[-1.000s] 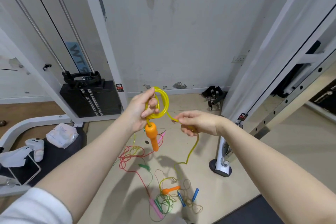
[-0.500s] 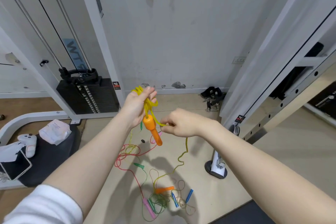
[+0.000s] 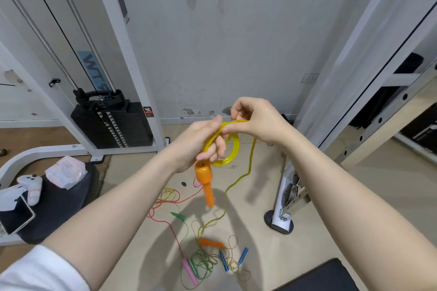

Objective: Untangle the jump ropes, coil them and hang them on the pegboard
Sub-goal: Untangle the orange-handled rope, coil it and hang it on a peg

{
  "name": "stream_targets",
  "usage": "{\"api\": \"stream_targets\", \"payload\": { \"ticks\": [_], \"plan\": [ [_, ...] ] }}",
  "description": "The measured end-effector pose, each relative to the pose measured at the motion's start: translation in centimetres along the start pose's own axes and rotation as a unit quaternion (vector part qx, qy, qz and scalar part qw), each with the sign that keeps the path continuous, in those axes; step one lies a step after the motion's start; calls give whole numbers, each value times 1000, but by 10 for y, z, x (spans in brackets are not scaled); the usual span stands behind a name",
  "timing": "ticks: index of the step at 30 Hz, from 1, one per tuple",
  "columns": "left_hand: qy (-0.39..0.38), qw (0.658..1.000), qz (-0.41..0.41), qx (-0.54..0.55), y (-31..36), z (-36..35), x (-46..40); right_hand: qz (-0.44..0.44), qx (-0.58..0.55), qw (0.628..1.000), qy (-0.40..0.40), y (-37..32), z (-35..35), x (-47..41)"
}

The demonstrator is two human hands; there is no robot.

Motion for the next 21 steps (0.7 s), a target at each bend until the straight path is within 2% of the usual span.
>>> {"api": "stream_targets", "payload": {
  "ticks": [3,5,6,8,9,12,14,16,18,20,21],
  "plan": [
    [-13,996,-33,85,11,-5,-1,-23,-146,989,-7,14,-5,-1],
    [29,984,-30,171,13,2,-4,-44,-208,977,-8,30,-11,3],
    [63,970,-28,231,13,9,-6,-61,-225,972,-23,42,-19,8],
    [131,928,-31,347,10,27,-11,-100,-189,974,-71,68,-40,24],
    [166,918,-37,358,8,38,-11,-119,-151,977,-96,79,-49,32],
    [219,933,-35,283,-5,53,-10,-139,8,974,-180,80,-71,44],
    [237,939,-36,247,-16,52,-9,-114,134,946,-272,59,-90,49],
    [228,960,-23,164,-21,42,-10,-90,202,915,-337,38,-103,53],
    [203,979,7,-5,-25,28,-12,-81,236,895,-369,19,-103,54],
    [181,961,9,-207,-22,16,-11,-96,243,894,-365,5,-88,47],
    [169,949,-1,-266,-17,13,-9,-104,234,902,-348,0,-74,41]
  ]
}}
Point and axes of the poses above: each hand's wrist, its own x-axis away from the middle knuckle, its own z-axis out of the back of the hand, y = z × x, the point moved 9 cm from there along -x, towards the middle knuckle, and after that the axes turned 10 degrees about -x, right-handed, at the moved point
